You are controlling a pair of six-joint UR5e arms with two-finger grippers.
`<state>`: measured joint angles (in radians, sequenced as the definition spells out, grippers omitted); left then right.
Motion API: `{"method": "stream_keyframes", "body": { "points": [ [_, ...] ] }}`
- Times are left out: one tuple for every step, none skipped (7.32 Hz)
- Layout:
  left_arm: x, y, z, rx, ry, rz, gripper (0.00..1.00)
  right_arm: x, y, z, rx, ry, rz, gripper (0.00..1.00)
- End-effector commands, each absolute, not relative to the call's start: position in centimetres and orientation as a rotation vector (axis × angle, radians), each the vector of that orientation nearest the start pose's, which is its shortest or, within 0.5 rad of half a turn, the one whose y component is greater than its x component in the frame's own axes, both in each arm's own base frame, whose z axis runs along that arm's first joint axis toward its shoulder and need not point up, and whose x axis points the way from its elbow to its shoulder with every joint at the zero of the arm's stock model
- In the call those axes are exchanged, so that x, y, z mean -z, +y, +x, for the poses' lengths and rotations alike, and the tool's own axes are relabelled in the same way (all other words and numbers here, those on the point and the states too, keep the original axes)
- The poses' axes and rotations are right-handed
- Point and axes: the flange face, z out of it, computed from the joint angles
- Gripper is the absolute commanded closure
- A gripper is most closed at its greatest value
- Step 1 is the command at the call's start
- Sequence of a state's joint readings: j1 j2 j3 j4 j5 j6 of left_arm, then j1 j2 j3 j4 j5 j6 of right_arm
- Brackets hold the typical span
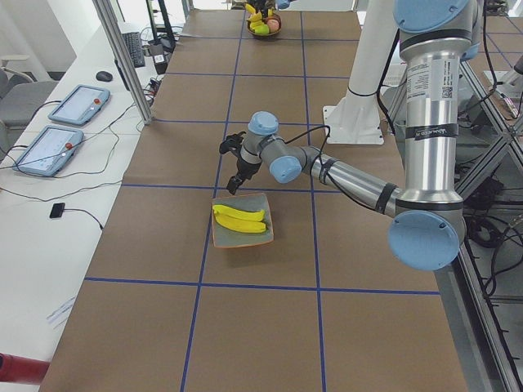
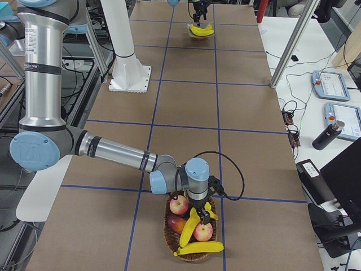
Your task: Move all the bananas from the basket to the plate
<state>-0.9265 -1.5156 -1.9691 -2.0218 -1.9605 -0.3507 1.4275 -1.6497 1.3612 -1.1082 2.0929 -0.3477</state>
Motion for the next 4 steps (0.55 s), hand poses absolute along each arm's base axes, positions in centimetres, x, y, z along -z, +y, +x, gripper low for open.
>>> {"method": "stream_keyframes", "body": {
  "points": [
    [-45.0,-44.3,21.3,-0.429,0.702,0.514,0.00,-76.3,-46.7,1.7,0.530,-0.502,0.232,0.93],
    [-45.0,-44.3,21.3,-0.430,0.702,0.515,0.00,-76.0,-46.9,1.7,0.534,-0.503,0.239,1.00],
    [-45.0,-44.3,21.3,-0.428,0.702,0.513,0.00,-74.9,-47.5,1.5,0.555,-0.510,0.265,1.00],
    [-45.0,-44.3,21.3,-0.429,0.702,0.514,0.00,-74.0,-48.2,1.5,0.560,-0.510,0.280,1.00]
  ]
}}
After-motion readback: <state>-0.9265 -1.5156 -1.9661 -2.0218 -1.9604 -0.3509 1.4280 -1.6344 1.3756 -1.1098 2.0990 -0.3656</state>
